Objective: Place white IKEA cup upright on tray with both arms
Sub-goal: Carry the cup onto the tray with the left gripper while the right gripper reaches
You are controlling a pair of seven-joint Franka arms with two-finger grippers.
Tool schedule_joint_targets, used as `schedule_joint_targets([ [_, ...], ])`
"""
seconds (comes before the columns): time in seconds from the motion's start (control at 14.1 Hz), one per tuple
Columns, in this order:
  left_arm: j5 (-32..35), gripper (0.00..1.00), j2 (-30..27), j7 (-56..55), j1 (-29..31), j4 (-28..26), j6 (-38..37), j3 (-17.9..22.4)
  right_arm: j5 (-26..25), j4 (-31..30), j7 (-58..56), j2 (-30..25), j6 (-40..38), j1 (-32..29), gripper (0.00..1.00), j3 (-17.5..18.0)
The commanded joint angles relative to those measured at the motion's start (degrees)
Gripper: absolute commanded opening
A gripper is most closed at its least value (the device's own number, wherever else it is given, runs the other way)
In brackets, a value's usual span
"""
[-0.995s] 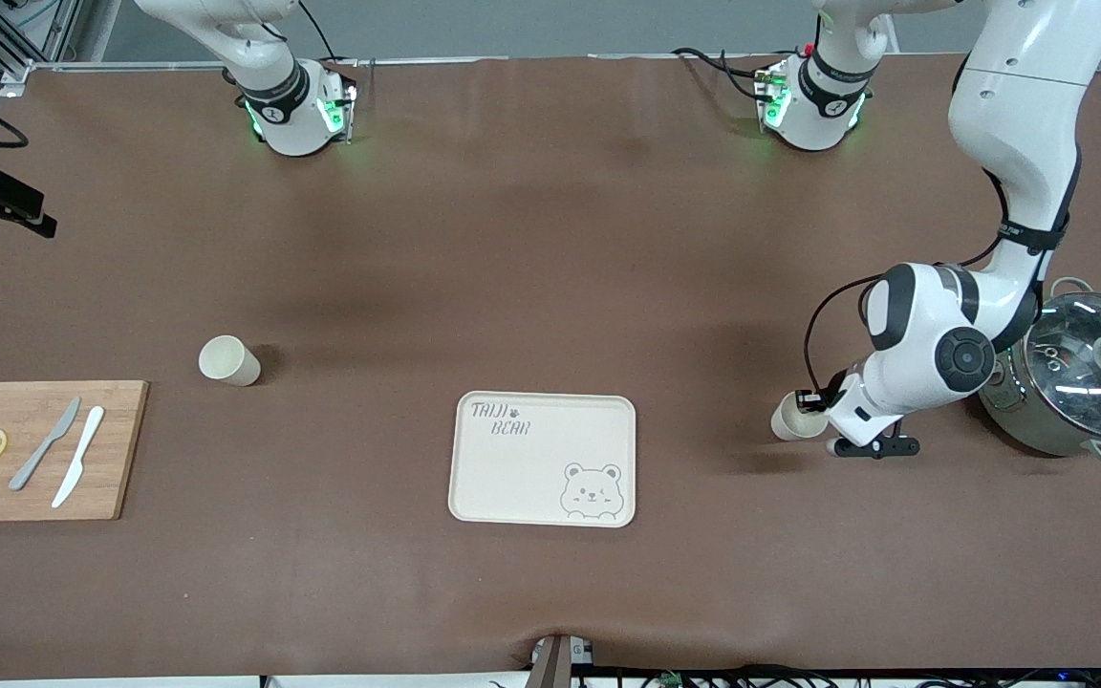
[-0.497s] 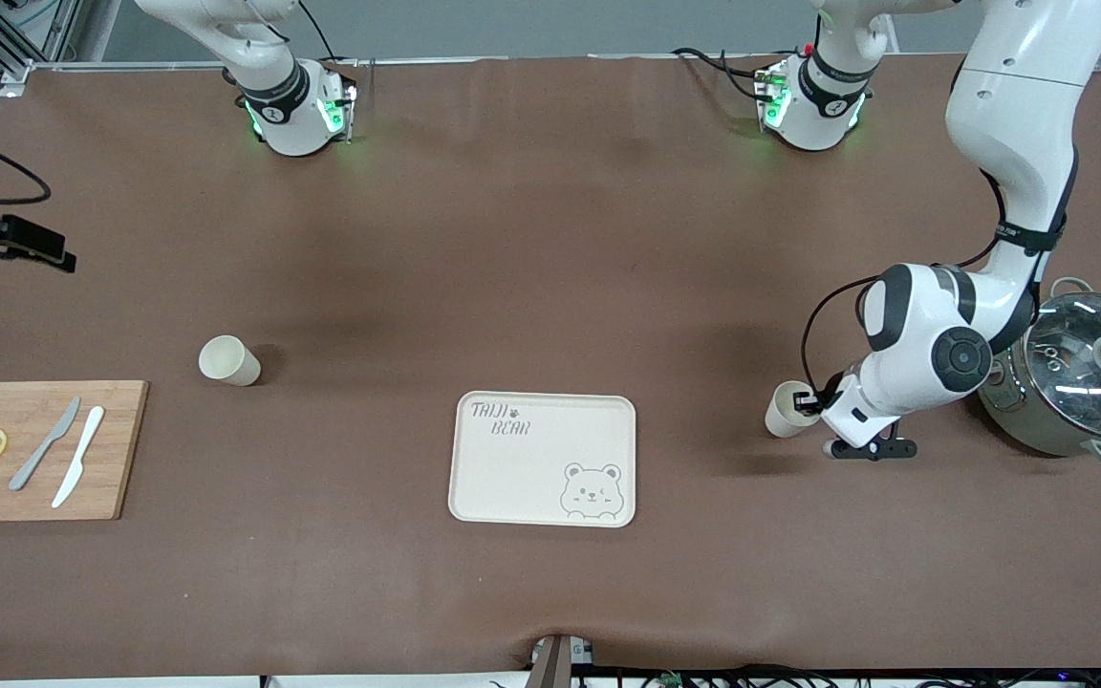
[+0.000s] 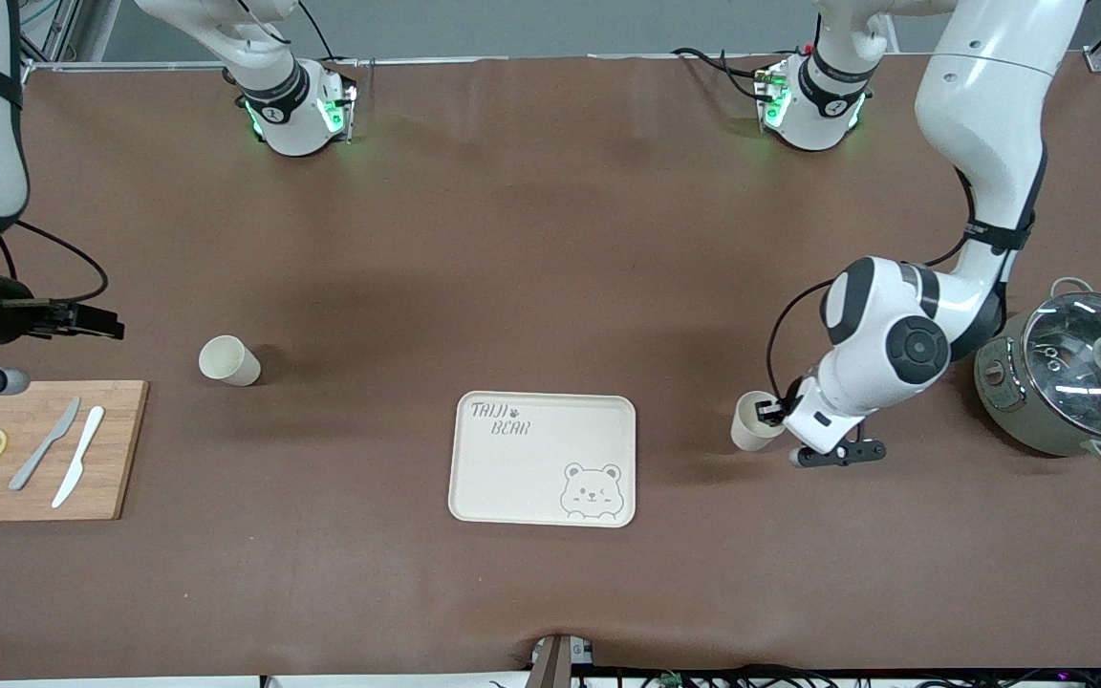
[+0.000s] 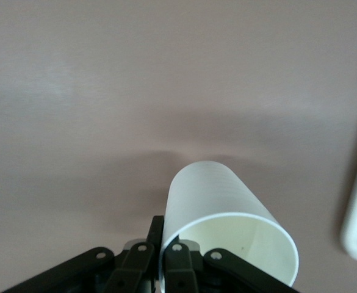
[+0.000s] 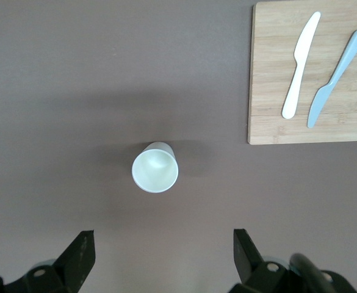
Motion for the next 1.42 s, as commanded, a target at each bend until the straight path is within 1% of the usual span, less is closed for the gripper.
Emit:
schedule_joint_targets([
  [0.0, -1.24, 0.0, 3.26, -6.52, -3.92, 5.88, -0.19, 0.31, 0.11, -7.82, 0.64, -1.94, 6.34, -2.09, 1.0, 0.56],
  [0.14, -1.07, 0.0, 6.6, -12.93, -7.26, 10.53, -0.19, 0.31, 0.46, -12.65, 0.64, -2.03, 11.44, -3.15, 1.0, 0.56],
  [0.28, -0.98, 0.0, 11.16, -22.05, -10.69, 16.07, -0.1, 0.57, 0.72, -17.4, 0.81, -2.38, 16.36, -3.77, 1.0, 0.56],
  [0.36, -0.72, 0.0, 13.62, -25.76, -12.62, 19.49, -0.1, 0.92, 1.51, -19.6, 1.08, -2.47, 18.82, -3.77, 1.0, 0.56],
  [0.43, -0.71, 0.0, 15.04, -26.75, -14.64, 21.44, -0.1, 1.71, 3.43, -21.79, 1.6, -2.56, 21.37, -3.77, 1.0, 0.65],
  [0.5, -0.8, 0.0, 15.75, -27.02, -16.49, 22.41, -0.1, 2.93, 5.02, -23.64, 1.52, -2.64, 23.83, -3.51, 1.0, 0.57],
  [0.57, -1.15, 0.0, 15.76, -27.11, -17.72, 22.77, -0.1, 3.9, 5.21, -25.58, 1.61, -2.56, 26.3, -3.33, 1.0, 0.65],
  [0.85, -1.33, 0.0, 16.37, -29.21, -19.4, 22.6, -0.02, 3.91, 5.3, -33.75, 1.61, -2.38, 38.42, -3.25, 1.0, 0.65],
  [0.92, -1.24, 0.06, 16.55, -30.01, -20.19, 22.51, -0.02, 4.0, 5.3, -34.9, 1.61, -2.29, 40.1, -3.16, 0.93, 0.74],
  [0.99, -1.24, 0.39, 16.55, -30.45, -20.89, 22.42, -0.02, 4.0, 5.3, -35.26, 1.69, -2.21, 40.29, -3.16, 0.81, 0.83],
  [1.07, -1.15, 0.95, 16.72, -30.71, -20.9, 22.42, -0.02, 4.0, 5.47, -35.44, 1.69, -2.03, 40.29, -3.07, 0.7, 0.83],
  [1.14, -0.98, 1.0, 16.72, -30.8, -20.99, 22.42, -0.02, 4.0, 6.86, -35.44, 1.69, -1.77, 40.47, -2.98, 0.63, 0.83],
  [1.21, -0.89, 1.0, 16.37, -30.8, -20.9, 22.42, -0.02, 4.0, 8.53, -35.44, 1.69, -1.42, 40.73, -2.98, 0.61, 0.83],
  [1.28, -0.63, 1.0, 15.94, -30.72, -20.9, 22.42, -0.1, 4.09, 9.16, -35.53, 1.69, -0.81, 41.52, -2.81, 0.56, 0.83],
  [1.35, -0.63, 1.0, 15.58, -30.72, -20.81, 22.42, -0.19, 4.44, 9.25, -35.53, 1.69, -0.54, 41.96, -2.63, 0.47, 0.83],
])
